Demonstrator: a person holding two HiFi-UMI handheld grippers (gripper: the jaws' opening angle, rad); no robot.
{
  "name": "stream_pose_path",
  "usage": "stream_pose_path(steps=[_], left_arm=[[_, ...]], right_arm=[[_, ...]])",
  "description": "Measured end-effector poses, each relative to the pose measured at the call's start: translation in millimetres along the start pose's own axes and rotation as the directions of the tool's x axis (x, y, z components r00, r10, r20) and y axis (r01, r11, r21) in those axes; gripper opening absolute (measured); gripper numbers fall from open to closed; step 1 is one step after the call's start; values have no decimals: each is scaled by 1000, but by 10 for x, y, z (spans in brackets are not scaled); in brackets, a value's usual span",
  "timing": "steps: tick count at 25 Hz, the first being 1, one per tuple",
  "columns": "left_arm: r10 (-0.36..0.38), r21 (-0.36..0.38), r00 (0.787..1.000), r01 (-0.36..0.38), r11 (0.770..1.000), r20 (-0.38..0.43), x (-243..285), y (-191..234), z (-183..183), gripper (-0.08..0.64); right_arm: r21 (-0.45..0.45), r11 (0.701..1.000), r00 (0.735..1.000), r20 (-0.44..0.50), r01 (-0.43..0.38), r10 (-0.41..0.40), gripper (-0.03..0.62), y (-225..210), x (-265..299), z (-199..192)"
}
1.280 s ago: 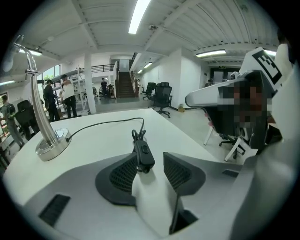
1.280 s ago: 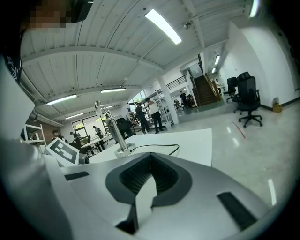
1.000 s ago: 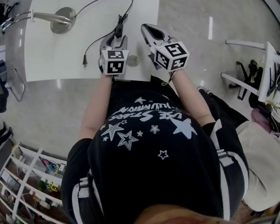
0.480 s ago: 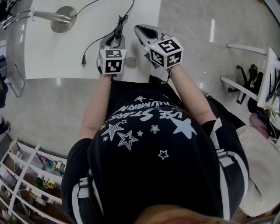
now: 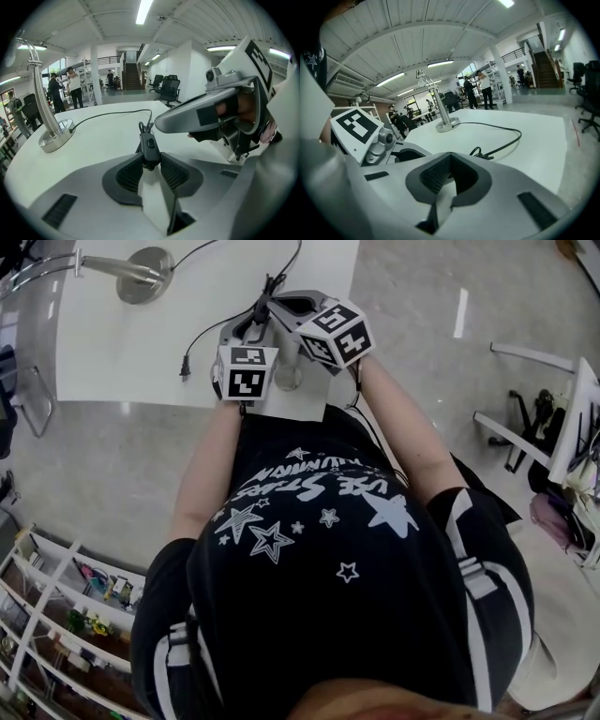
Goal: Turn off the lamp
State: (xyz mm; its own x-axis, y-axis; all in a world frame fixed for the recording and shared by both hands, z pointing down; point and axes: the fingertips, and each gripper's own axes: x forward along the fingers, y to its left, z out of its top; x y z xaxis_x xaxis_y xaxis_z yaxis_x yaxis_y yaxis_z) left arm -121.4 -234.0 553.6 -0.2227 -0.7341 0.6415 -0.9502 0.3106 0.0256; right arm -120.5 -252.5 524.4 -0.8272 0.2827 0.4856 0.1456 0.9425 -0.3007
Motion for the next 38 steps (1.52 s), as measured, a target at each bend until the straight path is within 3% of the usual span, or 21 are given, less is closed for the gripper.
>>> stream_pose_path(steps=[8, 20, 30, 38], left_arm=[[-8, -6, 1000, 8, 1000, -5, 13, 8, 6, 133], [-25, -19, 1000, 25, 1000, -15, 28, 35, -9, 132], [-42, -26, 999, 42, 999, -6, 40, 39, -15, 133], [-69, -28, 998, 69, 997, -4, 52, 66, -6, 133]], right_arm=[[-27, 999, 994, -102, -34, 31, 6, -25, 214, -55], [19, 999, 988, -145, -48, 50, 6, -73, 294, -102], [59, 998, 996, -88, -26, 31, 6, -97, 255, -105], [208, 977, 999, 10, 50, -54, 6, -260, -30, -97]])
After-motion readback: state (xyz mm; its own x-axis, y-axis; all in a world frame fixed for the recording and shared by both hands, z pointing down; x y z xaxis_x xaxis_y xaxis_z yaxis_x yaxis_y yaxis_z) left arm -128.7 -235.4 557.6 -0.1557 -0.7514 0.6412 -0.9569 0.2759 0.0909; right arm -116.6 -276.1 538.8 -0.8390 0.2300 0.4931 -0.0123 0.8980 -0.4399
